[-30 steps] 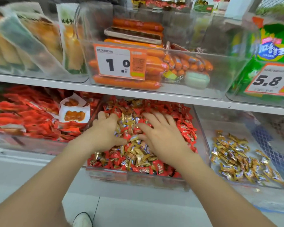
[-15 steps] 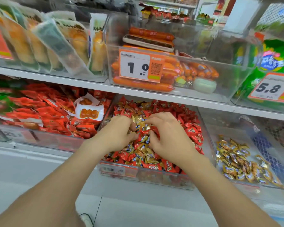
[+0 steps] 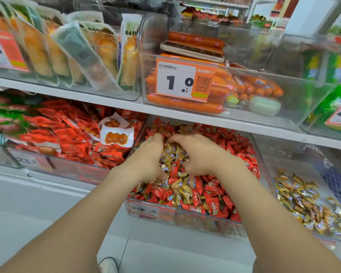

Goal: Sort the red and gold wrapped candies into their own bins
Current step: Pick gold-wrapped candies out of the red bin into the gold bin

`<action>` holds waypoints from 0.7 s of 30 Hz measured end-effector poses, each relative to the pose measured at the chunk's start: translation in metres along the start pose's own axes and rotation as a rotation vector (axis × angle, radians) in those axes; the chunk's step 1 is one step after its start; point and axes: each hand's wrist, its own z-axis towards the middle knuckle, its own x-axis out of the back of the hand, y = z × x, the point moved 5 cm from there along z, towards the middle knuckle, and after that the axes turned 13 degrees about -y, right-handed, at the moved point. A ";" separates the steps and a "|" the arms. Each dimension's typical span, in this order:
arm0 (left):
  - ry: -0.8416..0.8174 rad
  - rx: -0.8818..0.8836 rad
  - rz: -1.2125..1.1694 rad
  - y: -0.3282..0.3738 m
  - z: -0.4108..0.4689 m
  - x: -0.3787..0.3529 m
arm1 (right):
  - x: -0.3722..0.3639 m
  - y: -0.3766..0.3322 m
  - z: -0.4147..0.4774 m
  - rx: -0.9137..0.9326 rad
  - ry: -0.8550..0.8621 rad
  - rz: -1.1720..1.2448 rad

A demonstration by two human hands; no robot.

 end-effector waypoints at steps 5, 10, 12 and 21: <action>0.076 -0.007 0.056 0.002 0.012 0.006 | -0.012 -0.005 0.010 -0.051 -0.049 -0.105; 0.081 -0.054 -0.020 0.001 0.014 0.004 | -0.010 0.001 0.011 0.044 0.062 -0.007; 0.135 -0.092 -0.049 0.003 0.011 0.007 | -0.007 0.006 0.006 0.075 0.136 0.112; 0.237 -0.105 -0.400 0.006 -0.007 0.015 | 0.002 0.021 -0.029 -0.043 0.346 0.655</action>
